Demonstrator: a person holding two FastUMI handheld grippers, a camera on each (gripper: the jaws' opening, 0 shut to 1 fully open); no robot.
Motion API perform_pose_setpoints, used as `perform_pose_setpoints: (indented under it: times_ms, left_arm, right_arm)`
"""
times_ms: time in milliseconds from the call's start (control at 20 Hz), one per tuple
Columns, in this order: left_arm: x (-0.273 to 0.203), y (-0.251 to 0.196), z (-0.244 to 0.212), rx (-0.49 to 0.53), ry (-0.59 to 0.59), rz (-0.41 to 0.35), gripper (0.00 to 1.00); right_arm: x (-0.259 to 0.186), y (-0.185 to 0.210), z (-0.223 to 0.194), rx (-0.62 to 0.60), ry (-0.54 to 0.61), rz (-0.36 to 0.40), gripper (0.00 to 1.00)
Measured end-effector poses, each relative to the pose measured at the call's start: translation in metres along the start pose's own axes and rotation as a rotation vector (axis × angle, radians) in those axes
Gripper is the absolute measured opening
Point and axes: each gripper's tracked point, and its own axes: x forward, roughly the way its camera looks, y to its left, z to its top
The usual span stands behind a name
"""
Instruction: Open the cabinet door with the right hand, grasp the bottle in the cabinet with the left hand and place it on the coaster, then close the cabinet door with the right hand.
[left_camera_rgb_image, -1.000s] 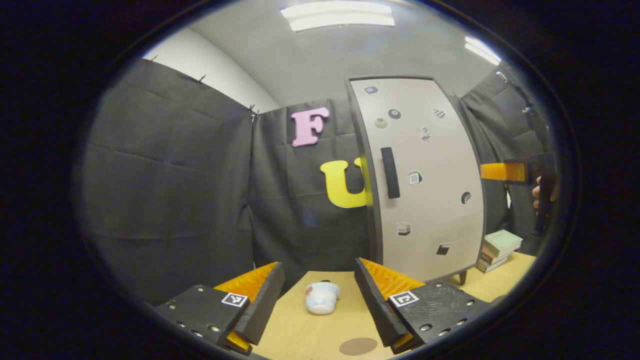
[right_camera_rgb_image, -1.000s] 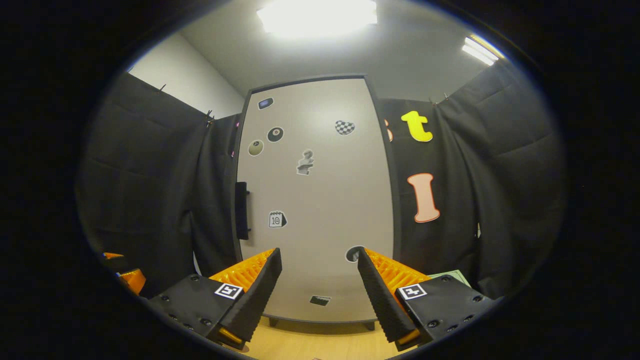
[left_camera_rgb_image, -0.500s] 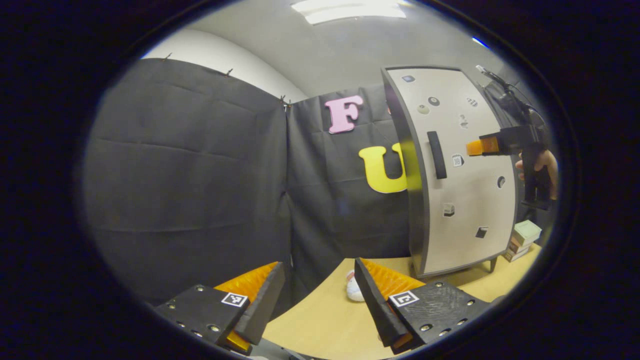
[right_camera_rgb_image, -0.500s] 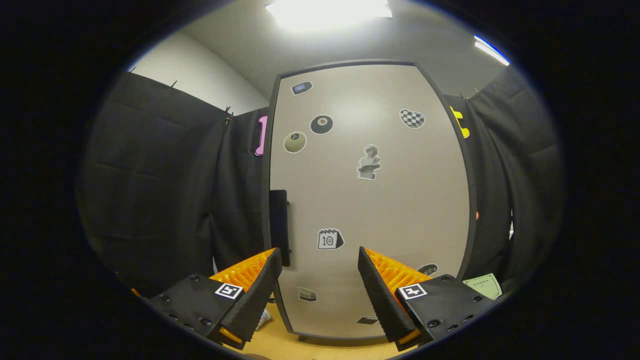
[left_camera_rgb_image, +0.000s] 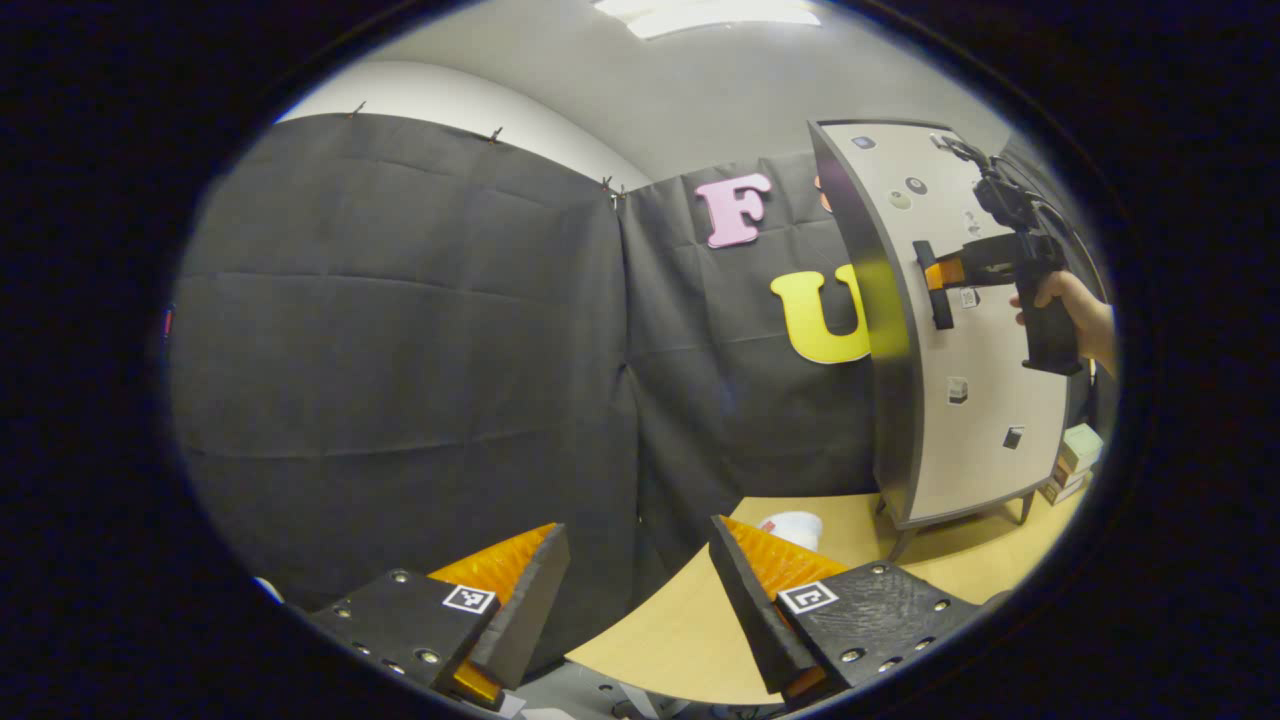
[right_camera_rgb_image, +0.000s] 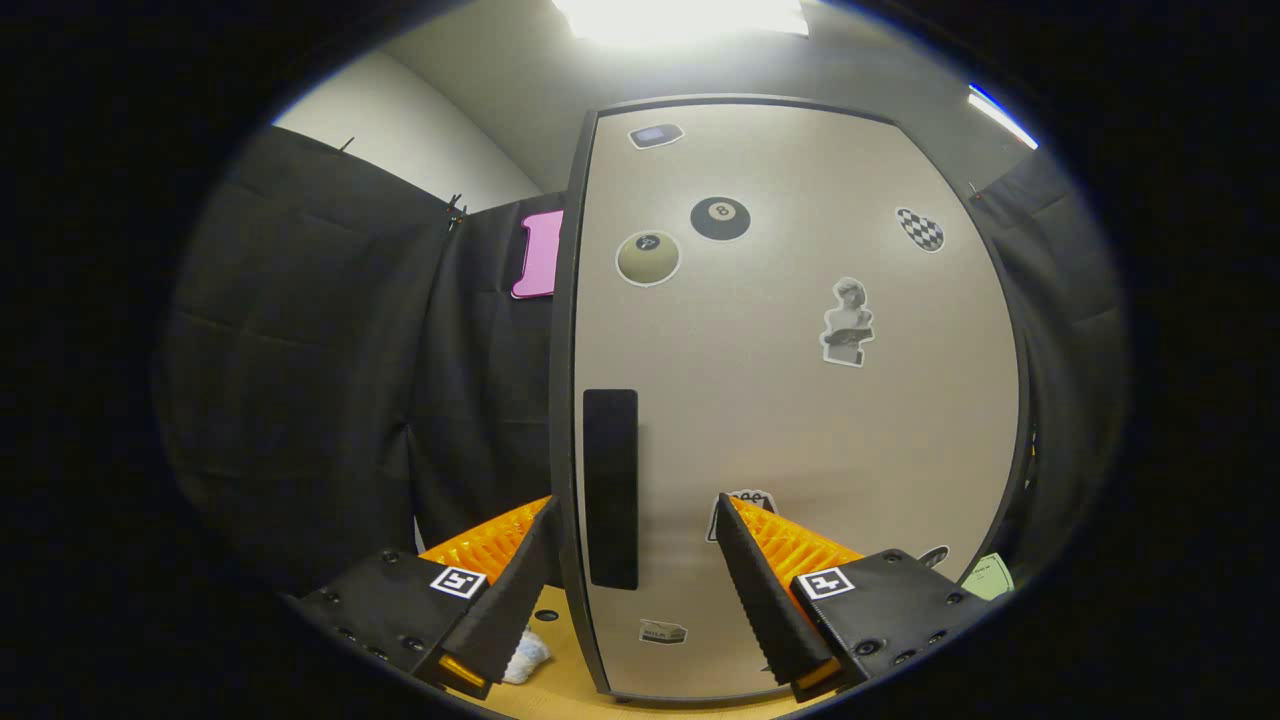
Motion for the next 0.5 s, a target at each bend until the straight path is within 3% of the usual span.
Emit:
perform_pose_setpoints:
  times_ms: [50,100,200,250,350,400,450,500]
  left_arm:
    - [0.0,0.007,-0.004,0.002,0.01,0.008,0.85]
    - [0.001,0.014,-0.007,0.009,0.018,0.016,0.86]
    - [-0.001,0.026,-0.009,0.024,0.02,0.031,0.87]
    - [-0.001,0.03,-0.009,0.027,0.018,0.035,0.87]
    - [0.002,0.04,-0.012,0.026,0.023,0.038,0.85]
    - [0.005,0.044,-0.013,0.021,0.027,0.039,0.87]
    - [0.009,0.047,-0.013,0.015,0.027,0.039,0.87]
    - [0.013,0.049,-0.013,0.009,0.027,0.039,0.87]
  right_arm:
    - [0.004,0.002,-0.001,-0.001,0.009,-0.006,0.92]
    - [0.009,0.007,-0.002,0.002,0.015,-0.006,0.94]
    - [0.018,0.011,-0.005,0.014,0.029,-0.019,0.8]
    - [0.022,0.015,-0.009,0.018,0.051,-0.011,0.67]
    - [0.032,0.014,-0.017,0.011,0.086,-0.044,0.65]
    - [0.033,0.011,-0.019,0.017,0.096,-0.056,0.55]
    - [0.033,0.012,-0.019,0.036,0.103,-0.064,0.39]
    - [0.033,0.012,-0.019,0.059,0.111,-0.066,0.41]
